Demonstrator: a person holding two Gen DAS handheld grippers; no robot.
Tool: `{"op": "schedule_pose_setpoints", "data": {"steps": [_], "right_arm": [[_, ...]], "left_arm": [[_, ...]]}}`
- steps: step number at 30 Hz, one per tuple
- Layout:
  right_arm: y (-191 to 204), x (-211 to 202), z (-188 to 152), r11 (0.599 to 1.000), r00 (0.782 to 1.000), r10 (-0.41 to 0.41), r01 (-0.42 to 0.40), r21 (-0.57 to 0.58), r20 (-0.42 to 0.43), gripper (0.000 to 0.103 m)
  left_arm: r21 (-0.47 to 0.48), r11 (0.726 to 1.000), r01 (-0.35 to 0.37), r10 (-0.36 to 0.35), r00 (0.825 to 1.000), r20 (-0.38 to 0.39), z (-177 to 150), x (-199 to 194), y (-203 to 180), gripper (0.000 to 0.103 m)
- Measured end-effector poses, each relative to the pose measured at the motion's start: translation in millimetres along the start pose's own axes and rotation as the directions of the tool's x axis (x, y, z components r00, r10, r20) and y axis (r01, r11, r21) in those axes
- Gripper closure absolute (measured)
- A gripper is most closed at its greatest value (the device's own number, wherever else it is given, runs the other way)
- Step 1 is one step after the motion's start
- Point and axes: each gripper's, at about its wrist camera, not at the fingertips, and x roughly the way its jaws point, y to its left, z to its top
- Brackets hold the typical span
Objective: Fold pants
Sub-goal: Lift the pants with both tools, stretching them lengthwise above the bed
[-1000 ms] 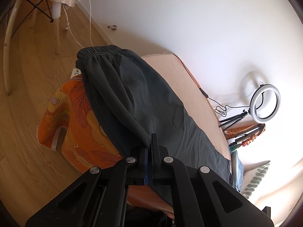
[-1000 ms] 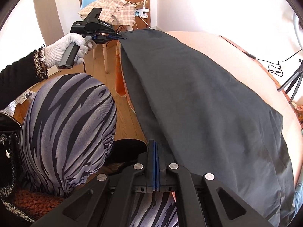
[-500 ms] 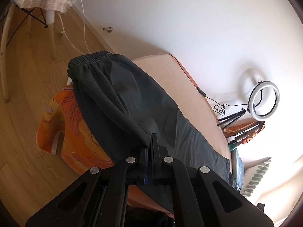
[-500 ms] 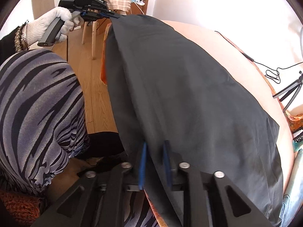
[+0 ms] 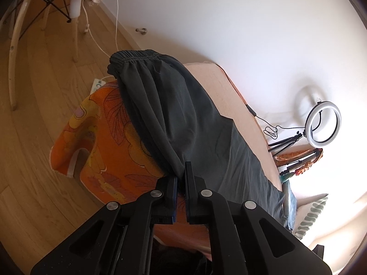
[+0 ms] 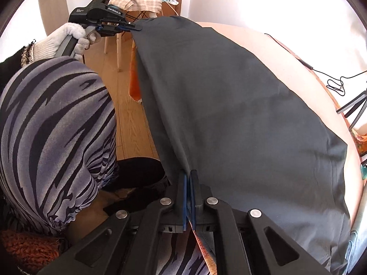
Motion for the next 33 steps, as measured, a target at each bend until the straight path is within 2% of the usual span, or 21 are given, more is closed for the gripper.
{"op": "schedule_pose_setpoints", "data": {"steps": [1,3,4,5,9,12,14,15,17,21,25,29,33], "right_arm": [[-2.6,0.4,-0.9,1.000,1.000,0.009,-0.009,0.014,-0.005,0.100],[-10.6,3.8,0.3,0.999,1.000,0.008,-0.008,0.052,-0.006,0.099],[-15.3,4.6,0.7,0.997,1.000,0.008,-0.008,0.072,-0.005,0.098],[-19.7,5.2,0.9,0.996,1.000,0.007,-0.007,0.091,-0.003,0.098],[-33.2,6.2,0.7,0.985,1.000,-0.003,0.005,0.173,-0.011,0.098],[-35.7,5.5,4.5,0.979,1.000,0.000,0.003,0.204,-0.018,0.095],[-35.4,5.0,7.7,0.978,1.000,-0.007,0.012,0.208,-0.025,0.091],[-35.8,5.0,9.1,0.977,1.000,-0.008,0.014,0.211,-0.030,0.088],[-36.8,6.5,11.9,0.975,0.999,-0.011,0.020,0.220,-0.040,0.081],[-39.4,10.2,19.1,0.973,0.998,-0.022,0.035,0.226,-0.059,0.079],[-41.0,13.2,26.6,0.973,0.997,-0.033,0.048,0.225,-0.068,0.079],[-41.4,15.0,28.3,0.973,0.996,-0.038,0.055,0.226,-0.078,0.078],[-41.8,16.7,27.8,0.971,0.996,-0.041,0.059,0.233,-0.083,0.075]], "left_arm": [[-0.015,1.000,0.014,-0.014,1.000,0.004,3.3,-3.2,3.0,0.095],[-0.040,0.999,0.008,-0.007,0.999,0.031,11.6,-11.7,9.4,0.085],[-0.055,0.998,-0.005,0.008,0.999,0.044,17.0,-15.6,13.8,0.076],[-0.070,0.998,-0.004,0.008,0.998,0.057,23.0,-18.9,18.4,0.074],[-0.076,0.997,-0.011,0.019,0.995,0.101,49.1,-26.4,31.8,0.074],[-0.081,0.997,0.003,0.005,0.996,0.094,65.9,-20.2,44.0,0.074],[-0.111,0.994,0.021,-0.012,0.997,0.082,73.3,-10.8,52.8,0.066],[-0.131,0.991,0.033,-0.023,0.997,0.079,76.3,-5.3,56.5,0.065],[-0.167,0.984,0.067,-0.057,0.996,0.066,81.0,6.8,61.8,0.064],[-0.214,0.973,0.090,-0.084,0.996,0.036,88.2,30.8,67.9,0.063],[-0.271,0.949,0.162,-0.163,0.986,0.017,91.4,50.0,74.1,0.063],[-0.327,0.919,0.220,-0.214,0.975,0.055,90.8,60.1,82.6,0.064],[-0.329,0.909,0.256,-0.234,0.966,0.106,88.5,59.6,82.7,0.069]]}}
